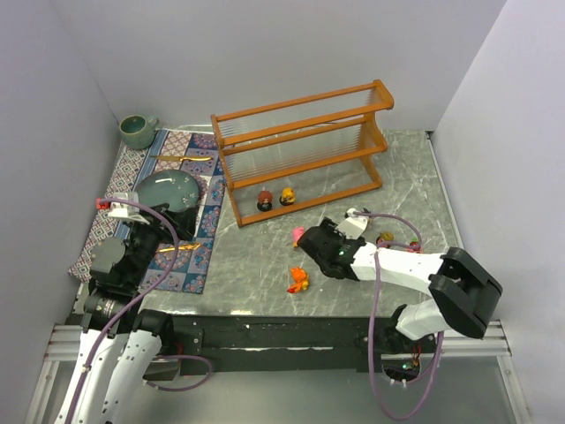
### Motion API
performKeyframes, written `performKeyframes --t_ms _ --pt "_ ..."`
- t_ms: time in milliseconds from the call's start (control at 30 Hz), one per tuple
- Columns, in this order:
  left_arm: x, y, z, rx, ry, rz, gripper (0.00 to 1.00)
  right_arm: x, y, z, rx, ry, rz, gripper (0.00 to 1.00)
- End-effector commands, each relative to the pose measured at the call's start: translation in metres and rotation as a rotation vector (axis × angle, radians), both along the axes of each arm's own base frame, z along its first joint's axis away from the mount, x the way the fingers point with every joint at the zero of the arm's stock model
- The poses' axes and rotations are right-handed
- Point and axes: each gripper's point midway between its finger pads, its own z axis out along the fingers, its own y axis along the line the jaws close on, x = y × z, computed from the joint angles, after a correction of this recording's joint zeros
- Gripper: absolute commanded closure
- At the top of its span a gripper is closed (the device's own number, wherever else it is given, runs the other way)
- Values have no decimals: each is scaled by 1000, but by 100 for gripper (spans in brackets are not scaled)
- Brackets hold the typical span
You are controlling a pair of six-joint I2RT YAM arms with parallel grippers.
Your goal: Place and organize the plastic toys onto the shelf
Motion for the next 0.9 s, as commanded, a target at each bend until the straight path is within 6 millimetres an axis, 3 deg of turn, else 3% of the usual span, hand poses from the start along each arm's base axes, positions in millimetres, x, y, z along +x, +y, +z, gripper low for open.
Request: performKeyframes --t_ms 0,867 --pt "-4 -3 11 1 -46 -21 3 13 -2 15 -16 -69 -73 21" --pt "-2 -3 9 6 -38 -20 3 -1 -18 6 -94 -27 -16 23"
